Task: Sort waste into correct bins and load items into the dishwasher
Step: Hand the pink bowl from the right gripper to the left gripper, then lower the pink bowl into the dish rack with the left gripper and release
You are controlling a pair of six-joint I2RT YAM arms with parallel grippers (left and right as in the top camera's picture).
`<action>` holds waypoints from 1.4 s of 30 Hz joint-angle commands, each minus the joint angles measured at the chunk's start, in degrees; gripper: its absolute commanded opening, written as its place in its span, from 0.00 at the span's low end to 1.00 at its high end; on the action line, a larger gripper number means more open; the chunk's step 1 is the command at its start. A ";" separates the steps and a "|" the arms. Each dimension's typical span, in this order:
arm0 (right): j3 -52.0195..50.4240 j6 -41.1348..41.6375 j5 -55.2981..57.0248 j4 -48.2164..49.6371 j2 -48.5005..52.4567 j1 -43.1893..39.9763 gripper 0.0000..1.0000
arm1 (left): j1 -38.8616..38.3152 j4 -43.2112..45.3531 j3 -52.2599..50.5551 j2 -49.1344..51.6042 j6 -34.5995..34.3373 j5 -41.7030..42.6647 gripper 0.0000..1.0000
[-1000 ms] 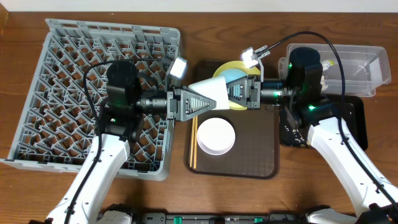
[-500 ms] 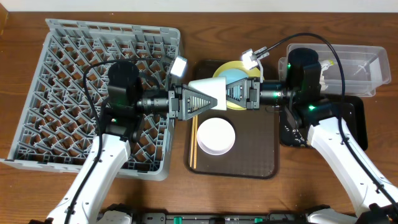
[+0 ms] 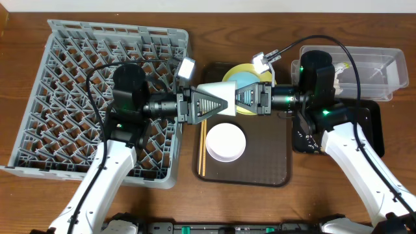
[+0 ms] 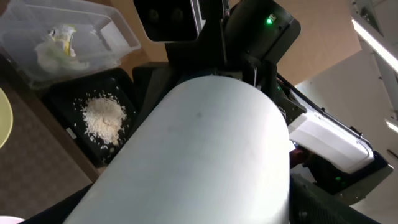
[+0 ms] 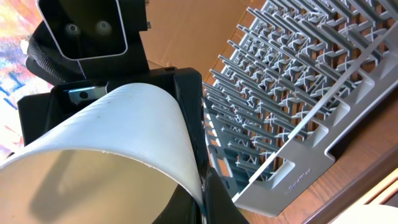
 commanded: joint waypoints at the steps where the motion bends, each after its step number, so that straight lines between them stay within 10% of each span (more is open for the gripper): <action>1: 0.20 -0.39 -0.74 -0.72 0.44 0.11 0.01 | 0.26 0.92 0.94 -0.22 0.94 -3.08 0.81; 13: 0.20 -0.42 -0.74 -0.76 0.44 0.11 0.03 | 0.26 0.90 0.94 -0.22 0.96 -3.06 0.56; 24: 0.20 -1.44 -0.74 -0.81 0.44 -0.09 0.37 | 1.51 -0.70 0.94 -0.22 10.93 -5.66 0.33; 31: 0.20 -3.78 -0.15 -0.90 0.44 -3.23 0.45 | 7.76 -10.51 0.94 -0.22 18.27 -12.39 0.12; 42: 0.24 -18.93 15.78 -18.32 0.39 -5.75 0.42 | 18.71 -30.36 1.03 -3.08 28.63 -25.44 0.08</action>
